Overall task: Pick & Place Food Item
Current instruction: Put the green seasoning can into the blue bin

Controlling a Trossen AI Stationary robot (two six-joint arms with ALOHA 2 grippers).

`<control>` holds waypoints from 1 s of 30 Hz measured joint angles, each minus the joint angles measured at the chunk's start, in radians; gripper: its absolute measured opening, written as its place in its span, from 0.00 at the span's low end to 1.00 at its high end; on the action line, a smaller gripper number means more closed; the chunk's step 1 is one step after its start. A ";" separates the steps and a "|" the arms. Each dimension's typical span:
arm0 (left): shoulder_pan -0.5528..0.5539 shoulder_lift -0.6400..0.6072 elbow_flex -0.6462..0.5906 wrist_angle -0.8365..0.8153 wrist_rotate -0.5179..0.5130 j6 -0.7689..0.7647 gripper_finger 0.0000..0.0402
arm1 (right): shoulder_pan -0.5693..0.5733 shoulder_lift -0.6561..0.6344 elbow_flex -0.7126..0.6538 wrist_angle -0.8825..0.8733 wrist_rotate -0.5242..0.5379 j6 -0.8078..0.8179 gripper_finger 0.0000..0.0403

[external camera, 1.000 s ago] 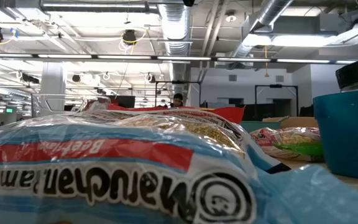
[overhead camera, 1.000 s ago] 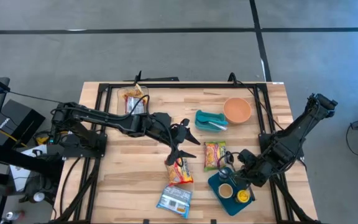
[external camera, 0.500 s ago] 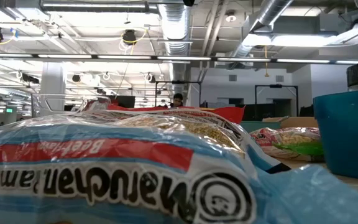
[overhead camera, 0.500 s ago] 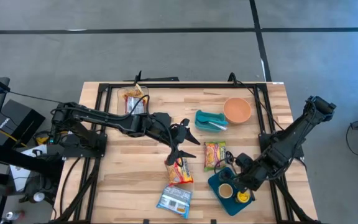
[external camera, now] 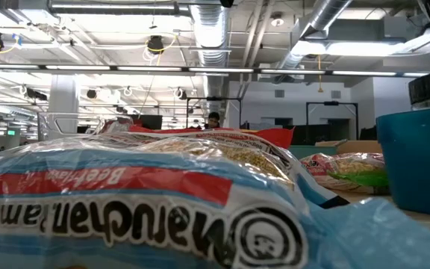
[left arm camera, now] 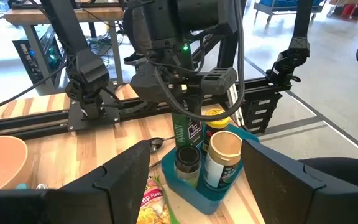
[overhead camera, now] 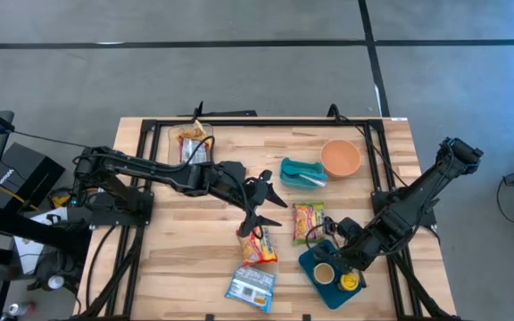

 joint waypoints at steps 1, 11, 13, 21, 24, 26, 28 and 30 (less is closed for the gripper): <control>0.000 0.000 0.000 0.000 0.000 0.000 0.61 | 0.000 0.000 0.000 0.000 0.000 0.002 0.29; 0.000 0.000 0.000 0.000 0.000 0.000 0.61 | -0.002 0.024 0.001 0.018 0.000 0.002 0.29; 0.000 0.000 0.000 0.000 0.000 0.000 0.61 | -0.002 0.046 0.000 0.019 -0.015 -0.002 0.29; 0.000 0.000 0.000 0.000 0.000 0.000 0.61 | -0.009 0.098 0.001 0.040 -0.030 -0.009 0.29; 0.000 0.000 0.000 0.000 0.000 0.000 0.61 | -0.015 0.098 0.000 0.038 -0.032 -0.001 0.29; 0.000 0.000 0.000 0.000 0.000 0.000 0.61 | -0.015 0.098 0.000 0.038 -0.030 0.002 0.29; 0.000 0.000 0.000 0.000 0.000 0.000 0.61 | -0.021 0.098 0.000 0.038 -0.031 0.002 0.29; 0.000 0.000 0.000 0.000 0.000 0.000 0.61 | -0.022 0.098 0.000 0.039 -0.031 0.002 0.29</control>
